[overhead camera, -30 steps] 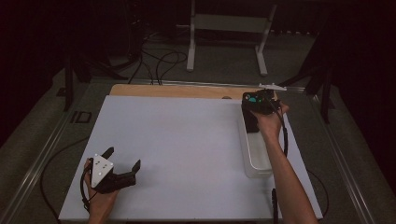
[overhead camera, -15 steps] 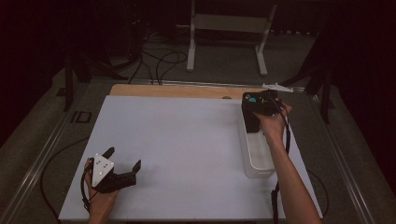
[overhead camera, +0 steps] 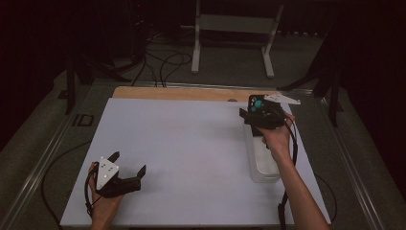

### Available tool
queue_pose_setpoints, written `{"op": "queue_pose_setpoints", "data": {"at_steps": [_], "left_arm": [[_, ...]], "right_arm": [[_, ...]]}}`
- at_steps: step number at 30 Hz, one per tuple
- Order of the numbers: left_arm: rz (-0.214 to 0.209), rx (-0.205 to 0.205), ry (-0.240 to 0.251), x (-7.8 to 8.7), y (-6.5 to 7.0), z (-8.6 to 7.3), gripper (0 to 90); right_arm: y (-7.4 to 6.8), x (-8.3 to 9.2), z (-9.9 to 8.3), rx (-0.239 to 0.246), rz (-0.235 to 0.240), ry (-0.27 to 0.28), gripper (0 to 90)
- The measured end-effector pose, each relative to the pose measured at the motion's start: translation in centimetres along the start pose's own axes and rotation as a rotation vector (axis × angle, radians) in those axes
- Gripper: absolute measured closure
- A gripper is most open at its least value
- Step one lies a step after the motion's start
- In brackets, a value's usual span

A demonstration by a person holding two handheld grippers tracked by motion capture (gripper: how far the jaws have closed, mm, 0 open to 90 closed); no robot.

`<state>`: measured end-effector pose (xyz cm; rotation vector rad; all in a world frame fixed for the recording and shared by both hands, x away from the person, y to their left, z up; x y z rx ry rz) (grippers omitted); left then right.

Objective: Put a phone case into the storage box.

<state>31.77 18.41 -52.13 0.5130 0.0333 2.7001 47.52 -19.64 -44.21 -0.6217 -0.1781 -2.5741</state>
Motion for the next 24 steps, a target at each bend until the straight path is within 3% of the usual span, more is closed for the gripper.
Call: {"op": "queue_pose_setpoints", "data": {"at_steps": [10,24], "left_arm": [[-0.036,-0.004,-0.032,-0.1,0.6,-0.2,0.0],[-0.065,-0.011,-0.031,0.2,1.1,0.2,0.0]], "right_arm": [[-4.5,2.1,-0.7,0.043,0.121,0.050,8.4],[-9.0,5.0,-3.8,0.104,0.208,0.094,8.5]]}}
Point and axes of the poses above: each handheld gripper's, and its own axes: x roughly backward along the jaws, z roughly out of its top, y roughly to its right, the point moved 10 cm from there along -x, roughly forward along the jaws, and after that the axes turned 8 degrees about x, right-handed, at the moved point
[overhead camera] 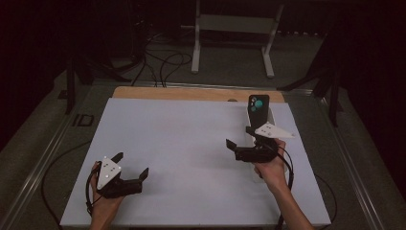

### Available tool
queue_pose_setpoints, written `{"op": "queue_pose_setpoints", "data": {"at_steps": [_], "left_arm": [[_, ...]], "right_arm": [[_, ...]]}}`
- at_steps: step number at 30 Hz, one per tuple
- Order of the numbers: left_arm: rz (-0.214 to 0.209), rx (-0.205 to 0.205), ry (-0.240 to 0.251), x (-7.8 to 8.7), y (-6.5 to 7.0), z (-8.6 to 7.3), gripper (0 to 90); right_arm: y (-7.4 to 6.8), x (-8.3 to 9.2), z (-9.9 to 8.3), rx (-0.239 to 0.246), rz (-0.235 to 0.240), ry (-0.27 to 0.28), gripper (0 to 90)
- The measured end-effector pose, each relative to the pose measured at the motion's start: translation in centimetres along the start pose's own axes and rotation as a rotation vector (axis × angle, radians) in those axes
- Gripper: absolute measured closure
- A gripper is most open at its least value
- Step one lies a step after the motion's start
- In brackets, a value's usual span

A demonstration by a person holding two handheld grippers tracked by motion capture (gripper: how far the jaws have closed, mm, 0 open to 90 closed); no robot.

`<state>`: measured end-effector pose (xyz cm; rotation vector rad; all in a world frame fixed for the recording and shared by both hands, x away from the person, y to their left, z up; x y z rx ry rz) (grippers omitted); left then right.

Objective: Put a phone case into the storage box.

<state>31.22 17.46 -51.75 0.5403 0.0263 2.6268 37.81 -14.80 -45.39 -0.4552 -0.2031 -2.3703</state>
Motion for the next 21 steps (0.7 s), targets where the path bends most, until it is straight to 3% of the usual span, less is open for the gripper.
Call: {"op": "queue_pose_setpoints", "data": {"at_steps": [8,21], "left_arm": [[-0.011,-0.006,0.003,0.4,0.2,0.2,0.0],[-0.034,-0.005,0.020,0.8,0.3,0.5,0.0]], "right_arm": [[-1.7,0.6,-1.3,0.048,0.002,0.022,8.5],[-2.8,1.5,-3.4,0.087,0.005,0.030,8.9]]}}
Point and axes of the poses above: each handheld gripper's, and its own axes: x roughly backward along the jaws, z roughly out of its top, y roughly to its right, the point moved 10 cm from there along -x, roughly forward along the jaws, and after that the axes turned 8 degrees about x, right-handed, at the moved point
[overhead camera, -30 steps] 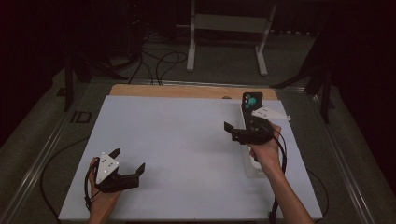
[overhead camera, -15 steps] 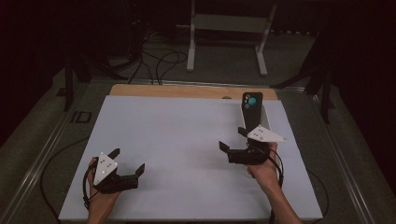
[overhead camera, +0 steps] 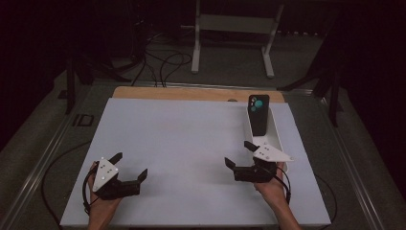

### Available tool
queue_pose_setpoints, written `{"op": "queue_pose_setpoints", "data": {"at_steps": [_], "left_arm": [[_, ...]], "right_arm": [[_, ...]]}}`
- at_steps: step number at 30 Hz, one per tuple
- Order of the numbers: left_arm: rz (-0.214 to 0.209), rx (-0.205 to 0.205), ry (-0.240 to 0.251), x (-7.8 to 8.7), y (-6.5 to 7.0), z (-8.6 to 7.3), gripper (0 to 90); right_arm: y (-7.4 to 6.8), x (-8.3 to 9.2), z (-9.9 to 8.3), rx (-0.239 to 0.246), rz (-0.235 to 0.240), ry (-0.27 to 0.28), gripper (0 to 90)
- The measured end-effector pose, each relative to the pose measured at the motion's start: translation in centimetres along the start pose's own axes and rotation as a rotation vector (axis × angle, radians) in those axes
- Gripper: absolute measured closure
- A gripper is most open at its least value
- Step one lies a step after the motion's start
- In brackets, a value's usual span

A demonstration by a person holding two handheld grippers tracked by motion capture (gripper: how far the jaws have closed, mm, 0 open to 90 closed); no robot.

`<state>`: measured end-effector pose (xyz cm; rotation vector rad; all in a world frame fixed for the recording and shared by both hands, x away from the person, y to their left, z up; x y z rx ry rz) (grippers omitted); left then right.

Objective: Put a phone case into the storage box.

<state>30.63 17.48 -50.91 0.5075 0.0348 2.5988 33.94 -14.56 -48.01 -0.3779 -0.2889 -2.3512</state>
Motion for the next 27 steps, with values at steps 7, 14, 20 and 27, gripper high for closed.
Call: {"op": "queue_pose_setpoints", "data": {"at_steps": [7,14,20,27], "left_arm": [[-0.010,-0.006,0.003,0.1,0.2,0.0,0.0],[-0.018,-0.013,0.005,0.2,0.3,0.0,0.0],[-0.024,-0.019,0.006,0.4,0.4,-0.2,0.0],[-0.023,-0.026,0.014,0.5,0.2,-0.3,0.0]], "right_arm": [[0.0,0.9,-1.0,-0.004,-0.013,0.029,8.9],[0.1,1.6,-2.1,-0.014,-0.020,0.051,8.9],[0.4,2.2,-2.7,-0.012,-0.025,0.073,8.9],[0.8,2.6,-3.1,-0.017,-0.037,0.098,8.9]]}}
Point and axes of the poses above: each handheld gripper's, and its own axes: x roughly backward along the jaws, z roughly out of its top, y roughly to its right, the point moved 10 cm from there along -x, roughly forward along the jaws, and after that the axes turned 8 degrees about x, right-handed, at the moved point
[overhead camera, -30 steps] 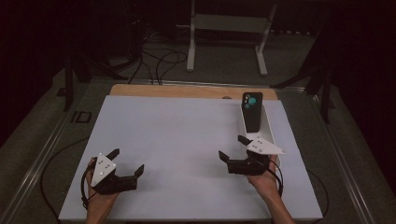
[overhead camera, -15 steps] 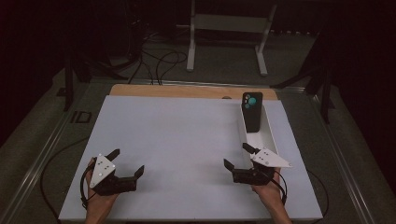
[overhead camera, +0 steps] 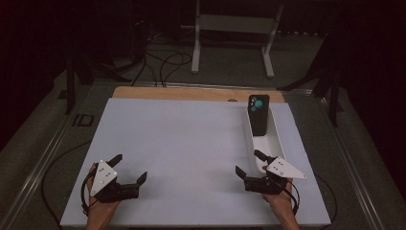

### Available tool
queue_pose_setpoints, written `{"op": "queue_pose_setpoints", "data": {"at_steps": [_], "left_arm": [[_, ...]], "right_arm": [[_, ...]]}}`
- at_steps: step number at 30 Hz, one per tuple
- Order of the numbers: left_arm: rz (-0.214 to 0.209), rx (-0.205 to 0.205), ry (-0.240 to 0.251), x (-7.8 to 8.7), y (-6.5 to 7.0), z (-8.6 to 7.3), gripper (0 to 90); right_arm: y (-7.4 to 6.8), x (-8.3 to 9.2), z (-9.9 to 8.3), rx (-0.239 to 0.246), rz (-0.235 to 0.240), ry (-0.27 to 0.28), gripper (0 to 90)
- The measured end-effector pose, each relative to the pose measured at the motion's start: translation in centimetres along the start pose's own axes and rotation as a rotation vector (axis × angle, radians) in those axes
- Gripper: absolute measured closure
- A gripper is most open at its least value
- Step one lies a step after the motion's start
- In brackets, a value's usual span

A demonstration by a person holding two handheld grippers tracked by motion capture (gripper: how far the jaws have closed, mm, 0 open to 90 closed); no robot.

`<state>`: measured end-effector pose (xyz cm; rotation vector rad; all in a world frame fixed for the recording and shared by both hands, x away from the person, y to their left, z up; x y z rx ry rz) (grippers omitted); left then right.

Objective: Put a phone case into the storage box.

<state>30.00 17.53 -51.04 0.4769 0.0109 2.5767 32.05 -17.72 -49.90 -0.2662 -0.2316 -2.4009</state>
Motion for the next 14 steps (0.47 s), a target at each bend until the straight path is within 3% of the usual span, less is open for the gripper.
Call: {"op": "queue_pose_setpoints", "data": {"at_steps": [5,14], "left_arm": [[0.005,0.000,-0.004,-0.16,-0.14,-0.26,0.0],[0.015,0.005,-0.006,-0.24,-0.52,-0.33,0.0]], "right_arm": [[0.01,-0.07,-0.28,0.023,-0.003,-0.004,8.9],[0.16,-0.01,-0.20,0.021,-0.001,0.007,8.9]]}}
Point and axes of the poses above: each handheld gripper's, and its own axes: x roughly backward along the jaws, z roughly out of its top, y roughly to its right, the point moved 10 cm from there along -x, roughly forward along the jaws, and after that the axes turned 8 degrees about x, right-handed, at the moved point
